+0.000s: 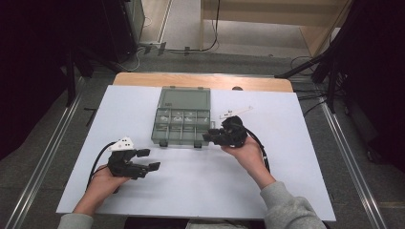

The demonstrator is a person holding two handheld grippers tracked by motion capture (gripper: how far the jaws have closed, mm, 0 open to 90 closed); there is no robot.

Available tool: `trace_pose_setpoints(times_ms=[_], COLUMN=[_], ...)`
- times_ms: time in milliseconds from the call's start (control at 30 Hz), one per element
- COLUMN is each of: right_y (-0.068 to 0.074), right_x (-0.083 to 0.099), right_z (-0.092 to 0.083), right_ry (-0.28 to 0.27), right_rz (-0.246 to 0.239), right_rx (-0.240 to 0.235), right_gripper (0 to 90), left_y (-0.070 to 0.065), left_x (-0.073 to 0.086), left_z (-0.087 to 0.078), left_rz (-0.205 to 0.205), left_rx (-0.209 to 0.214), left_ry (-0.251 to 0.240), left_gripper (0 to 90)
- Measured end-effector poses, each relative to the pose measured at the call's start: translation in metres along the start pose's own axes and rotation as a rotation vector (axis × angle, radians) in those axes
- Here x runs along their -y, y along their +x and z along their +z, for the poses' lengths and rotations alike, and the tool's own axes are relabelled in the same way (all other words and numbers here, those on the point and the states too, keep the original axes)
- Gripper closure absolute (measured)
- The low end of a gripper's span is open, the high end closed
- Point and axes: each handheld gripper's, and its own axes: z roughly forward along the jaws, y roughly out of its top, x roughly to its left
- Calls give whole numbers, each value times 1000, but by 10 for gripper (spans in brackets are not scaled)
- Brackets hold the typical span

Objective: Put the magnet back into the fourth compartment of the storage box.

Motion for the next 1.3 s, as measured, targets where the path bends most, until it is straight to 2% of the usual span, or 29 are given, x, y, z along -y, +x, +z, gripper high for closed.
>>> trace_pose_setpoints(times_ms=[167, 833, 1033, 1300], right_y=[-4, -17, -21, -32], right_x=[-5, -22, -26, -34], right_z=[1, 16, 17, 21], right_ry=[-3, 0, -2, -1], right_rz=[2, 13, 22, 34], right_rx=[6, 12, 14, 20], right_gripper=[635, 635, 635, 635], left_y=[-1, -3, -5, -6], left_x=[0, 5, 5, 6], left_z=[0, -4, -4, -4], left_rz=[-1, -19, -10, -15], left_rx=[-3, -26, -39, -37], left_ry=[-17, -30, -37, -39], left_gripper=[260, 261, 261, 261])
